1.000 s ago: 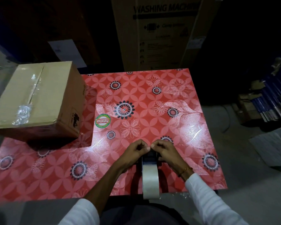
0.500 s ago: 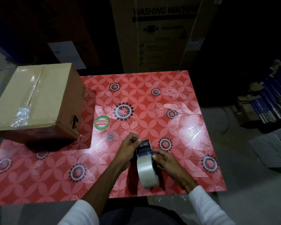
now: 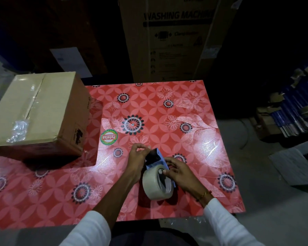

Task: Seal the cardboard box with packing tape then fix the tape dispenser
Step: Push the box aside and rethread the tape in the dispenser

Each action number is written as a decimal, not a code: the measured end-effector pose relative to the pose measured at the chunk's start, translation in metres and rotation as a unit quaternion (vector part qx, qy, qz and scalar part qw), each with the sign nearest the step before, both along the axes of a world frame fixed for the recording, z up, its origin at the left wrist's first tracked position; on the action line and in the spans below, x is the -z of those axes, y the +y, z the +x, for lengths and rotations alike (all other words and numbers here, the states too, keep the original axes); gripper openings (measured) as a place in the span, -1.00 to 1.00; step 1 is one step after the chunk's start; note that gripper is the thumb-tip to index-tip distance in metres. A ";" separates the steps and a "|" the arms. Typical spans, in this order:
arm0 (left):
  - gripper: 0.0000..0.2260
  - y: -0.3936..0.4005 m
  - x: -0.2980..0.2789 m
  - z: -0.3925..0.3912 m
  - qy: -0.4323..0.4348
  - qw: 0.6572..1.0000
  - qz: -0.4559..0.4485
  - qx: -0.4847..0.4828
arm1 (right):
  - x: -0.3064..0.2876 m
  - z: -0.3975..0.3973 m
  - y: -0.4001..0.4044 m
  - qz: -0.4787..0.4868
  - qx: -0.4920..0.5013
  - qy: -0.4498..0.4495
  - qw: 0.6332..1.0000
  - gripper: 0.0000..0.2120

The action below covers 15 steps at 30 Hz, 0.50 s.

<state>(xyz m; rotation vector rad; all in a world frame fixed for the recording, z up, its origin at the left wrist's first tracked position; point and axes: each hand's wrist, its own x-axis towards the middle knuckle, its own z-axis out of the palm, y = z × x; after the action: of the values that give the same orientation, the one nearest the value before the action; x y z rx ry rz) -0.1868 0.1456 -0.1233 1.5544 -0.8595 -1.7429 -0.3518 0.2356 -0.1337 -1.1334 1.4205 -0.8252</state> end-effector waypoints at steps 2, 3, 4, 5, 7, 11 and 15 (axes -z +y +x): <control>-0.92 -0.006 0.000 -0.005 -0.015 1.000 -0.010 -0.002 | -0.003 -0.008 -0.008 -0.009 0.003 0.049 0.999 -0.66; -0.94 -0.009 0.000 -0.009 -0.018 1.000 -0.014 -0.009 | -0.005 -0.012 -0.013 -0.011 0.006 0.076 0.997 -0.66; -0.94 -0.011 -0.001 -0.012 -0.028 0.999 -0.024 -0.011 | -0.007 -0.016 -0.018 -0.010 0.010 0.102 0.995 -0.65; -0.93 -0.013 -0.001 -0.015 -0.049 0.998 -0.041 -0.004 | -0.009 -0.020 -0.023 -0.010 0.014 0.125 0.992 -0.65; -0.87 -0.014 -0.001 -0.021 -0.090 0.992 -0.080 0.037 | -0.014 -0.029 -0.031 -0.018 0.022 0.177 0.984 -0.66; -0.81 -0.017 -0.003 -0.036 -0.118 0.975 -0.123 0.142 | -0.022 -0.042 -0.048 -0.038 0.025 0.236 0.971 -0.65; -0.73 -0.028 -0.006 -0.047 -0.117 0.967 -0.136 0.183 | -0.024 -0.051 -0.058 -0.047 0.024 0.265 0.963 -0.67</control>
<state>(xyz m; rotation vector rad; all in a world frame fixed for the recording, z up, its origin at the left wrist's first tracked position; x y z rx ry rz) -0.2334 0.1174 -0.1168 1.5014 -1.5188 -1.6111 -0.4032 0.1772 -0.1100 -1.4705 1.8657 -0.6517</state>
